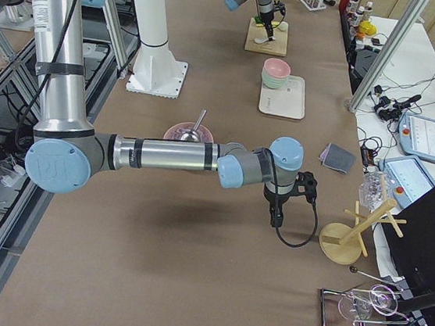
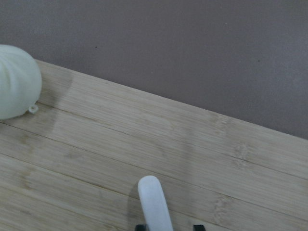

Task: Stack pink bowl on green and place spoon
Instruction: 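Lower the left gripper onto the white spoon handle and close it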

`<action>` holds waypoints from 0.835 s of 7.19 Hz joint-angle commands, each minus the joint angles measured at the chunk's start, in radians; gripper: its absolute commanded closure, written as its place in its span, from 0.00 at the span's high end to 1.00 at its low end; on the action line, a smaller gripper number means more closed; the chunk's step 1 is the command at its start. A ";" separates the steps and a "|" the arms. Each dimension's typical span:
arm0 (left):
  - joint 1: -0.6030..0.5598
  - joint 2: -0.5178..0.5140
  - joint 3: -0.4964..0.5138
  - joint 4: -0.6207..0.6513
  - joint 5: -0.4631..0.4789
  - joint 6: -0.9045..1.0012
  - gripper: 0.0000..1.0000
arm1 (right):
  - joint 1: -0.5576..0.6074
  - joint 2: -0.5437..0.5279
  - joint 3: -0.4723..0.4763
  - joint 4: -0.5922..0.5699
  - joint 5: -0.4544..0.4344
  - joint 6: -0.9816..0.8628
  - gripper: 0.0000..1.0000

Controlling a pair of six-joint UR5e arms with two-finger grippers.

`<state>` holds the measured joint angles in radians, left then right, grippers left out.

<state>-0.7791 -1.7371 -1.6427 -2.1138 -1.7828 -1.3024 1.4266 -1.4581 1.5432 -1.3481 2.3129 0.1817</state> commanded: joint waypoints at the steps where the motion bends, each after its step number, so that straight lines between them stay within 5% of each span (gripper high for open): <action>1: 0.003 0.005 0.000 -0.002 0.002 0.000 0.30 | 0.000 -0.004 0.000 0.001 -0.003 0.001 1.00; 4: 0.003 0.005 -0.003 -0.002 0.002 0.000 0.30 | 0.000 -0.007 0.000 0.001 -0.003 -0.001 1.00; 6: 0.003 0.004 -0.011 -0.002 0.000 0.002 0.20 | 0.000 -0.007 -0.001 0.000 -0.003 -0.001 1.00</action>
<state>-0.7762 -1.7327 -1.6489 -2.1153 -1.7813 -1.3020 1.4266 -1.4649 1.5430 -1.3478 2.3102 0.1816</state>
